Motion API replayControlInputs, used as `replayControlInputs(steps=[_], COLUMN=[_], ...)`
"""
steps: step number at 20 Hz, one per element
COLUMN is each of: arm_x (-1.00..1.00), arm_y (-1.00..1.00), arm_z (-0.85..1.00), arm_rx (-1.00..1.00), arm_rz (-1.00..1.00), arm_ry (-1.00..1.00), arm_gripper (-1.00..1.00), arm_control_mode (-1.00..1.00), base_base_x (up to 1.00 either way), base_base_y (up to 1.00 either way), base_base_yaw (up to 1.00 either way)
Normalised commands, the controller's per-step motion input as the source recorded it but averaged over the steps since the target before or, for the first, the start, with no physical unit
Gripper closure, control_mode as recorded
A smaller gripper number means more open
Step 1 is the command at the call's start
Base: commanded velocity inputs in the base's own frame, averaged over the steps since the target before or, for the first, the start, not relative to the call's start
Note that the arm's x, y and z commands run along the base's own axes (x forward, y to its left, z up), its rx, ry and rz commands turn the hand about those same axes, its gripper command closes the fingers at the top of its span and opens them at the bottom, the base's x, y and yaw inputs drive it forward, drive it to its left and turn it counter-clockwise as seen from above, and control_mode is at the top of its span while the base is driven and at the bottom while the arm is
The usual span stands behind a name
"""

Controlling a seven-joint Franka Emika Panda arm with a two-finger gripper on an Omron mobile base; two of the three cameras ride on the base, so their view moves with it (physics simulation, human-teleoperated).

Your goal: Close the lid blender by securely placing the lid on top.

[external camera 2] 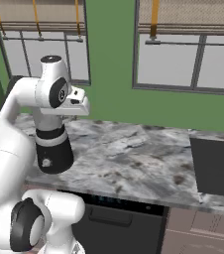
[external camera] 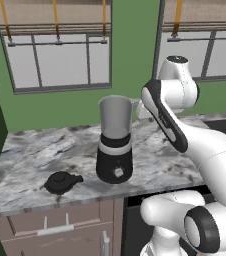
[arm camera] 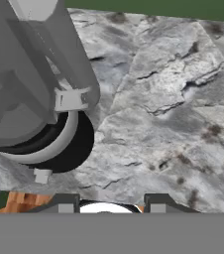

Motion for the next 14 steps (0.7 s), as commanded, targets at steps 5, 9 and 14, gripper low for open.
replayControlInputs(steps=[5,9,14], arm_x=[-0.23,-0.96,-1.0], arm_y=[0.12,0.26,0.27], arm_z=[-0.02,-0.28,0.0], arm_rx=[0.0,0.0,0.0], arm_rz=[0.01,0.04,0.03], arm_ry=[0.0,-0.05,-0.13], arm_gripper=[-1.0,-1.0,-1.0], arm_control_mode=[-1.0,-1.0,-1.0], base_base_x=[0.0,0.0,0.0], base_base_y=[0.0,0.0,0.0], base_base_yaw=[0.0,0.0,0.0])
